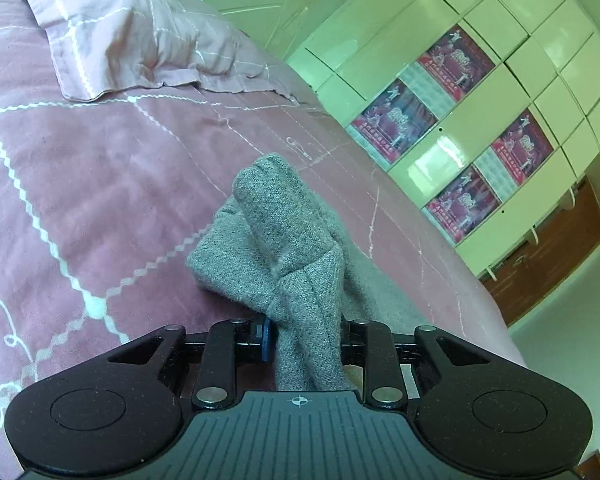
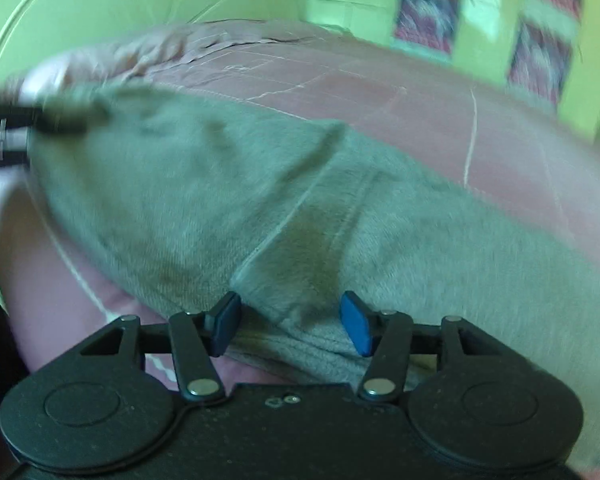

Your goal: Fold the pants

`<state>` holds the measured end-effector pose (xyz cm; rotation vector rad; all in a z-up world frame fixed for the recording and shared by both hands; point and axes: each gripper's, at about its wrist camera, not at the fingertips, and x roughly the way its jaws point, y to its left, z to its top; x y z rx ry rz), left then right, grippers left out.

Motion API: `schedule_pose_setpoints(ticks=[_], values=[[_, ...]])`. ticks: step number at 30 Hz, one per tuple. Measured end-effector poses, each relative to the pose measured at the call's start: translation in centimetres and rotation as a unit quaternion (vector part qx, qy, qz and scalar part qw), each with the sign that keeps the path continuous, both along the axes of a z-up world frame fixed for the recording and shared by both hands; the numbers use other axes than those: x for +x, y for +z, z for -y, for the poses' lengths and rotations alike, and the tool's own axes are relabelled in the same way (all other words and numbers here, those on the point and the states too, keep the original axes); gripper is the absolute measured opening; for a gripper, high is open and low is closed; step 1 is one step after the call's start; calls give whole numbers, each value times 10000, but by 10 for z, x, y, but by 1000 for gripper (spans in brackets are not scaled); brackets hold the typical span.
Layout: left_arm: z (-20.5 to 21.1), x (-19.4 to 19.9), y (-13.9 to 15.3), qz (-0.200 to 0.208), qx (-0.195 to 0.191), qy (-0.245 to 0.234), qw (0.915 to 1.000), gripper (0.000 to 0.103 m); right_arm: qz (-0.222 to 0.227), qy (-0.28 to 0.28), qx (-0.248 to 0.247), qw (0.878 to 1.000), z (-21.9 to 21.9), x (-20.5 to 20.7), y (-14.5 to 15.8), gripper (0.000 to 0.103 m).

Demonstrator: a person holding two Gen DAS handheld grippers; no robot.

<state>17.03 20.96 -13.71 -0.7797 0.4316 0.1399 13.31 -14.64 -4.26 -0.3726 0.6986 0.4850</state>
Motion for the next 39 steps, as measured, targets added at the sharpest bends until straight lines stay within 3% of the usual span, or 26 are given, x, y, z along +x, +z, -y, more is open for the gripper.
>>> schedule_pose_setpoints(ticks=[2, 5, 7, 10, 13, 15, 19, 23, 28, 30, 32, 33, 34, 35, 37, 39], values=[[-1, 0, -1, -5, -19, 8, 10000, 26, -128, -103, 230, 9996, 4, 2, 8, 50], [3, -3, 7, 45, 222, -6, 9997, 26, -112, -270, 1148, 9930, 31, -3, 28, 50], [13, -7, 20, 114, 584, -75, 9982, 26, -99, -524, 1661, 9847, 55, -4, 35, 68], [31, -9, 46, 285, 1117, -168, 9932, 26, -41, -1113, 2560, 9602, 104, -1, 44, 75], [50, -11, 71, 467, 1491, -205, 9875, 26, -20, -1838, 3403, 9222, 162, 6, 48, 88], [67, -10, 84, 590, 1637, -295, 9843, 26, 20, -2290, 3756, 8980, 196, 11, 47, 88], [113, 0, 109, 809, 1981, -525, 9754, 26, 174, -2694, 3941, 8786, 240, 12, 44, 88], [176, 16, 137, 1108, 2350, -953, 9610, 27, 262, -2886, 4159, 8620, 267, 9, 37, 88], [288, 39, 158, 1471, 2569, -2073, 9324, 27, 346, -3209, 4526, 8313, 297, 3, 29, 88], [340, 42, 150, 1438, 2675, -2651, 9151, 28, 407, -3336, 4631, 8201, 311, 1, 29, 89], [391, 55, 125, 714, 2933, -3332, 8932, 66, 392, -3472, 4757, 8072, 327, 0, 26, 89], [408, 56, 113, 289, 3094, -3471, 8849, 90, 352, -3531, 4833, 8003, 333, 0, 23, 90], [417, 46, 106, 243, 3221, -3486, 8798, 92, 298, -3557, 4935, 7931, 338, 2, 21, 91], [417, 34, 104, 386, 3244, -3447, 8800, 93, 266, -3544, 5005, 7894, 341, 2, 19, 91], [402, 13, 108, 543, 3077, -3336, 8894, 102, 167, -3445, 5137, 7855, 341, 5, 15, 91], [376, -4, 114, 590, 2938, -3167, 8999, 102, -97, -3166, 5361, 7825, 336, 14, 9, 90]])
